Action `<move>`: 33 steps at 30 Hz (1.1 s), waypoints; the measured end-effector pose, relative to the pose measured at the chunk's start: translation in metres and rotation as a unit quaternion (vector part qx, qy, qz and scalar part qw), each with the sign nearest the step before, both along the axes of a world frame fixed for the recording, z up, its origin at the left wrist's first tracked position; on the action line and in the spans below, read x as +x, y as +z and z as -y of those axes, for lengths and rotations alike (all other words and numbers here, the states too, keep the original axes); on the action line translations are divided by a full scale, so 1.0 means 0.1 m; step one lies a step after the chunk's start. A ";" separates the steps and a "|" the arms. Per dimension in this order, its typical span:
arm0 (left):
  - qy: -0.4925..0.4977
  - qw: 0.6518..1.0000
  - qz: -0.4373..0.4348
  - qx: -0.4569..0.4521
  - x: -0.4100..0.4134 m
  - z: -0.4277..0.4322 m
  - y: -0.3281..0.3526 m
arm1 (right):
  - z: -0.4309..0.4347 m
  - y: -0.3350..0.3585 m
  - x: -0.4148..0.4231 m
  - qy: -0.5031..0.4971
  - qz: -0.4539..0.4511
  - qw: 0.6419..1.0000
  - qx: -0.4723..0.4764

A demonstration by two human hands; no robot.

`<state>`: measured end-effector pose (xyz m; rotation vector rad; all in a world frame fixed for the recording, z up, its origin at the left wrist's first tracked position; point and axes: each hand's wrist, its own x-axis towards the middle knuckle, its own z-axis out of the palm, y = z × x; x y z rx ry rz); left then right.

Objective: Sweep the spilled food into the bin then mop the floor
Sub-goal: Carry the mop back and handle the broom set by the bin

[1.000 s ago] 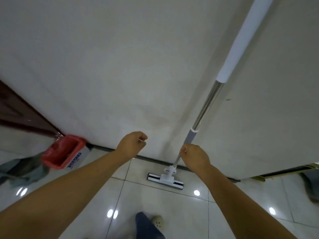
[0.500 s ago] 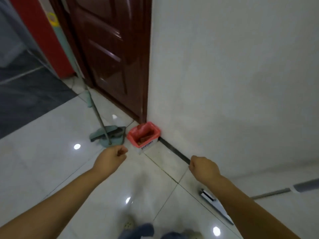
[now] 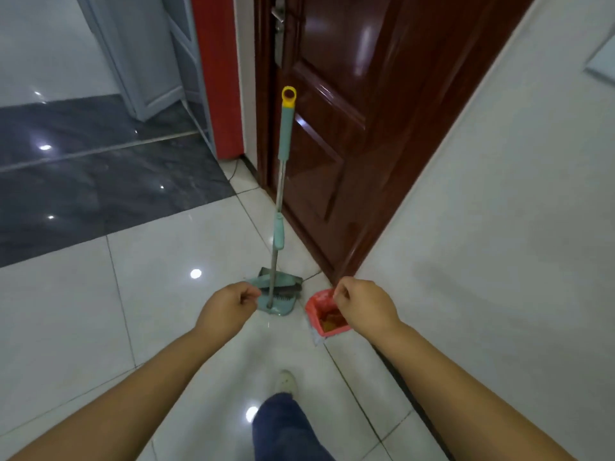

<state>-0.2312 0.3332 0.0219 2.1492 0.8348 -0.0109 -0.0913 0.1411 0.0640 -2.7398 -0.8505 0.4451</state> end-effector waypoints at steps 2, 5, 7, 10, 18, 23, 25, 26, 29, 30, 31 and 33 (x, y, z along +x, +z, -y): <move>0.010 1.000 0.006 0.010 0.19 -0.19 0.04 | -0.32 0.06 0.25 0.018 0.002 1.000 0.026; 0.032 0.999 -0.002 0.021 0.50 -0.51 0.14 | -0.80 0.15 0.63 0.038 0.003 0.998 0.047; 0.039 0.999 -0.008 0.026 0.69 -0.71 0.21 | -1.11 0.20 0.87 0.031 -0.006 0.997 0.072; 0.042 0.998 -0.007 0.044 0.94 -0.95 0.27 | -1.58 0.27 1.24 0.007 -0.022 0.991 0.132; 0.013 0.995 -0.052 0.090 1.15 -1.41 0.21 | -2.50 0.42 1.72 -0.046 -0.012 0.984 0.171; -0.037 0.997 -0.035 0.062 1.26 -1.79 0.14 | -2.65 0.37 1.66 -0.066 -0.006 0.985 0.158; -0.071 0.996 -0.030 0.045 1.32 -1.93 0.12 | -2.67 0.35 1.56 -0.071 0.001 0.985 0.155; -0.087 0.995 -0.030 0.035 1.36 -1.99 0.11 | -2.68 0.34 1.49 -0.073 0.003 0.986 0.151; -0.145 0.989 -0.036 0.015 1.41 -2.15 0.06 | -2.65 0.31 1.26 -0.087 -0.003 0.986 0.145; -0.167 0.985 -0.034 0.010 1.42 -2.19 0.05 | -2.63 0.29 1.18 -0.099 -0.003 0.984 0.150; -0.188 0.982 -0.035 0.006 1.42 -2.22 0.04 | -2.60 0.26 1.12 -0.113 -0.005 0.981 0.155; -0.227 0.973 -0.039 0.003 1.42 -2.26 0.00 | -2.52 0.25 0.99 -0.142 -0.017 0.976 0.166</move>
